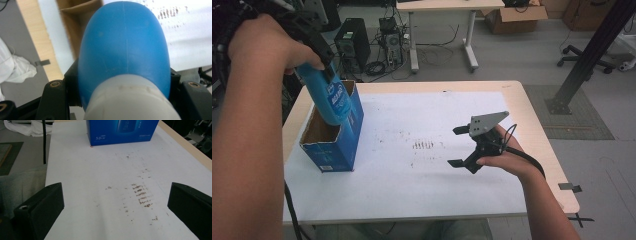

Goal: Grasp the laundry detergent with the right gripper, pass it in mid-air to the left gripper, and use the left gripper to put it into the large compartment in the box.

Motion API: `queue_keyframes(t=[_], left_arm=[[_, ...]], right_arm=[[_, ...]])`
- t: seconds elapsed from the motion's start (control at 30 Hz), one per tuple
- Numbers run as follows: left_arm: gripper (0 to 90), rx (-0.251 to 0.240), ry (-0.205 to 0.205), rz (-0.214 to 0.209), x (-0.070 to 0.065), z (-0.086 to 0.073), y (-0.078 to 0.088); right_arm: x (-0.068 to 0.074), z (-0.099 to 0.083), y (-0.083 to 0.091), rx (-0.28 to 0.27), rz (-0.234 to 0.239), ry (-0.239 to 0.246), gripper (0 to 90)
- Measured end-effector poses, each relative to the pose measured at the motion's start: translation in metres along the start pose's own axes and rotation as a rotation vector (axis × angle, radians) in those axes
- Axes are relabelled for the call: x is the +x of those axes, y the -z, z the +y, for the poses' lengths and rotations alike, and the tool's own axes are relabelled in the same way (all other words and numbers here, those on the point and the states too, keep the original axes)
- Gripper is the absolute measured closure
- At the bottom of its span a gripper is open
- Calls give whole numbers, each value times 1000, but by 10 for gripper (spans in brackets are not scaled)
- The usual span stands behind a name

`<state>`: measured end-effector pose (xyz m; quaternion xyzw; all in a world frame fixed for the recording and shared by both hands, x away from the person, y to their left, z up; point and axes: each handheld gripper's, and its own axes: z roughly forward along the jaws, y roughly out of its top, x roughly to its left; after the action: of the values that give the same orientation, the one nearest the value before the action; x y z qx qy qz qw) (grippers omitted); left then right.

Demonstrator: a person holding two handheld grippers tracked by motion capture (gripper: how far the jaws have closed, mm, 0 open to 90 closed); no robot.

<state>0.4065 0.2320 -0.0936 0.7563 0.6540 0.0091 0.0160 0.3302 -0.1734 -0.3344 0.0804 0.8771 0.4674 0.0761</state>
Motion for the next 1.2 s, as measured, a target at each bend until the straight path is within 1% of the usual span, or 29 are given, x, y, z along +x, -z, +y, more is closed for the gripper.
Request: queue_keyframes(t=[0.1,0.13,0.23,0.37,0.5,0.63,0.77,0.93,1.03,1.17,1.2], left_arm=[[387,-1,35,10,10,0,2],[386,-7,53,12,14,0,3],[386,-4,84,22,23,0,3],[386,-3,104,40,32,0,-2],[386,1,120,38,37,2,-10],[386,12,122,36,41,4,-22],[386,21,123,46,45,6,-34],[386,28,123,34,49,7,-50],[386,36,120,28,50,7,-57],[386,43,103,33,47,7,-67],[386,42,104,33,46,7,-70]], right_arm=[[-1,-2,2,1,-1,-9,6],[-1,-3,2,1,-1,-10,6],[-3,-5,3,5,-3,-17,7],[-4,-6,3,8,-3,-21,7],[-6,-6,2,9,-3,-23,7],[-6,-7,-1,9,0,-31,7],[-6,-8,-2,10,2,-32,8],[-6,-8,-2,9,2,-31,8],[-5,-7,-1,10,2,-35,8],[-5,-7,-1,7,2,-33,8],[-5,-7,-1,7,1,-33,7]])
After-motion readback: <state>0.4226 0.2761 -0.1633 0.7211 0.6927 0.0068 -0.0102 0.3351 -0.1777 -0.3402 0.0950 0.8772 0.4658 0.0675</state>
